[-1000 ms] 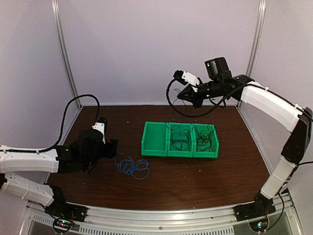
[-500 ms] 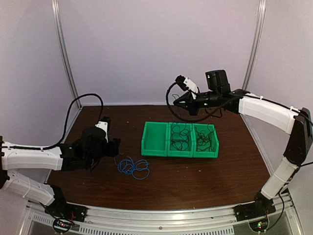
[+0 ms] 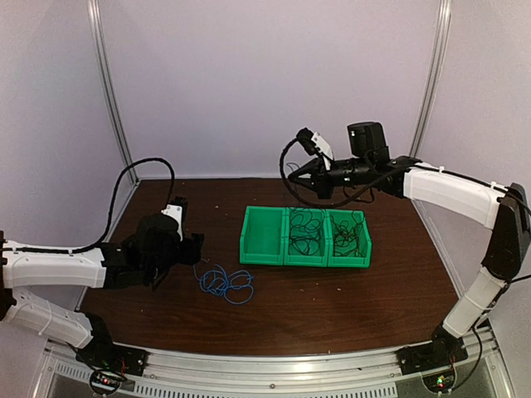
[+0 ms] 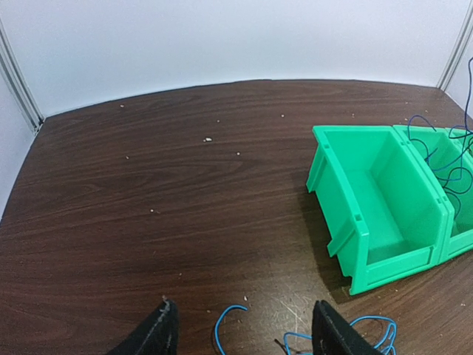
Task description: Untangle the cables
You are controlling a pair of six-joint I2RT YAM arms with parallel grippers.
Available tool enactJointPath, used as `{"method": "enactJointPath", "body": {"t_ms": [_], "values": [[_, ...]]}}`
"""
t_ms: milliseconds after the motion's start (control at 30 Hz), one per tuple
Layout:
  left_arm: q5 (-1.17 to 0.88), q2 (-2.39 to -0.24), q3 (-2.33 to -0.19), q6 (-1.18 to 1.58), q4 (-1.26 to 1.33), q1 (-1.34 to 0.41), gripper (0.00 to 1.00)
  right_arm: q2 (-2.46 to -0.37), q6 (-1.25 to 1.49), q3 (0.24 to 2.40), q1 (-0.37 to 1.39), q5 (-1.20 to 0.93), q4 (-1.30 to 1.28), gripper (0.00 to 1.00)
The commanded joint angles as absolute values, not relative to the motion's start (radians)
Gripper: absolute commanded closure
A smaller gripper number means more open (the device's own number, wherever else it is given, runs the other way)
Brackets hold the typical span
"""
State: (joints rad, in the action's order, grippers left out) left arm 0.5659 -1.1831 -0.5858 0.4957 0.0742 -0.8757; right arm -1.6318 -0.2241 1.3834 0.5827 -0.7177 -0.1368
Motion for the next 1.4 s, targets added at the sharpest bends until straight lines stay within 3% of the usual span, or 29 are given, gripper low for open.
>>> {"method": "enactJointPath", "body": {"t_ms": [0,900,1367], "values": [[0.547,-1.18,-0.607,0.483,0.119,-0.864,0.37,-1.579,-0.216,1.405,0.603,-0.727,-0.149,1.0],[0.504,-1.168,-0.599,0.468,0.126,-0.862,0.39,-1.742,-0.137,1.158,0.495,-0.685,0.119,1.0],[0.476,-1.226,-0.6,0.474,0.17,-0.862,0.39,-1.858,-0.206,1.236,0.522,-0.476,-0.05,1.0]]}}
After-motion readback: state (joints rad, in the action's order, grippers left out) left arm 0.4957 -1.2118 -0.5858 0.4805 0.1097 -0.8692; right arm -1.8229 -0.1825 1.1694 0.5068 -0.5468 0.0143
